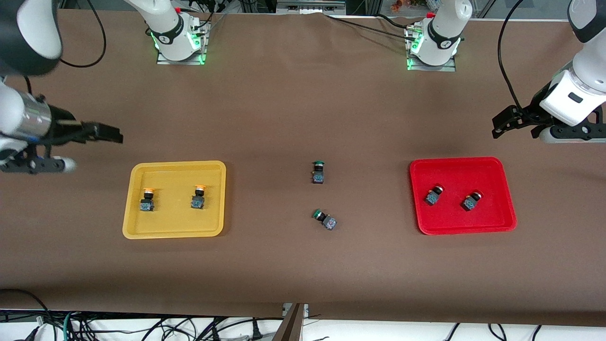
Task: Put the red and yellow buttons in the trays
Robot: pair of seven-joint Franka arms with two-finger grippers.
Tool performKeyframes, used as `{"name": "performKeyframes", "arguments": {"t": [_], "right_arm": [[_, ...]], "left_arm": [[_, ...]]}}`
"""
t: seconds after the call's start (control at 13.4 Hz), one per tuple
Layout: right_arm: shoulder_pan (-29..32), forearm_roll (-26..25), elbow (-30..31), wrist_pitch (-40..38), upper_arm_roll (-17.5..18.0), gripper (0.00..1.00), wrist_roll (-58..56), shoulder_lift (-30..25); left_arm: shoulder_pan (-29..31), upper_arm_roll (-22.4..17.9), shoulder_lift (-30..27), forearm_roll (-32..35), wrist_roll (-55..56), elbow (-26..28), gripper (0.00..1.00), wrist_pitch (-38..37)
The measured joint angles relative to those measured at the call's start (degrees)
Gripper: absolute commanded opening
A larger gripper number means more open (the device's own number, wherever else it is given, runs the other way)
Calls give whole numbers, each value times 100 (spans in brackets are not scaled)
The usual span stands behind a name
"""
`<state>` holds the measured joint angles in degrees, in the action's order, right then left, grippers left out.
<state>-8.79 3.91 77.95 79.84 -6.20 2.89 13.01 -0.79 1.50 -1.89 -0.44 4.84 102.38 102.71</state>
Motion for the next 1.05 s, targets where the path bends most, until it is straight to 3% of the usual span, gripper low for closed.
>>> {"name": "performKeyframes", "arguments": {"t": [0.37, 1.05], "right_arm": [[483, -187, 267, -137, 368, 100, -3, -811], [624, -286, 452, 25, 386, 100, -7, -838]], "left_arm": [[0, 6, 28, 0, 55, -6, 100, -96], [0, 31, 29, 24, 57, -32, 100, -111]]}}
